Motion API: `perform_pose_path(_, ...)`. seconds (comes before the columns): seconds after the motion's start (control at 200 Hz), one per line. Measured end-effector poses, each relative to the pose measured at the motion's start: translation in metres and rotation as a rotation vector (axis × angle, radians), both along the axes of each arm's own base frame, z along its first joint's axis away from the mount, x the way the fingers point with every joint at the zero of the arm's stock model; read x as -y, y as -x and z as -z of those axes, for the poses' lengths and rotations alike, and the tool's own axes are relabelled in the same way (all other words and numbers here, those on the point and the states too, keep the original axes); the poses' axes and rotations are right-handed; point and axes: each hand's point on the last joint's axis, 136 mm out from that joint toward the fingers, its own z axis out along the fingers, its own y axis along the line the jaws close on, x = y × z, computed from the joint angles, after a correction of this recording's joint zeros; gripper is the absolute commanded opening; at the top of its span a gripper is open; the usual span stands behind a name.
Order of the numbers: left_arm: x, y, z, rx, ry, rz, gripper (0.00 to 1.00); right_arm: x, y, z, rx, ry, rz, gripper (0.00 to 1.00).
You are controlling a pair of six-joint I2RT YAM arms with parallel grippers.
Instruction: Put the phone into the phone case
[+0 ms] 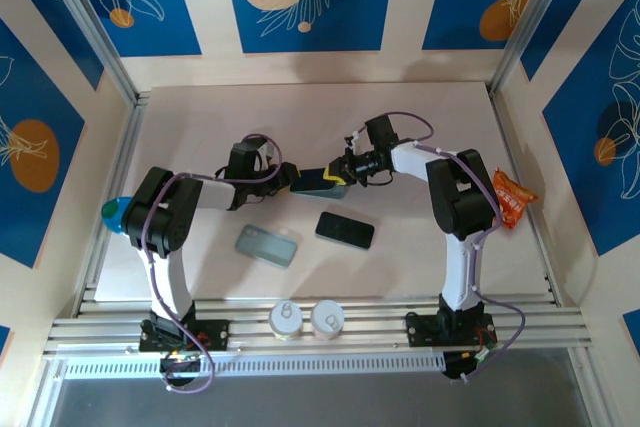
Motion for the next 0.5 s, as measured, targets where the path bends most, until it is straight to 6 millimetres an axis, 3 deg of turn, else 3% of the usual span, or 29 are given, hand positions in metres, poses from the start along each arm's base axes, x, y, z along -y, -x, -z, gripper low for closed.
perform_pose_path(0.5, -0.002, -0.012, 0.002, -0.022, -0.038, -0.051, 0.52, 0.000, -0.003, 0.003, 0.001, -0.011, -0.026, 0.00)
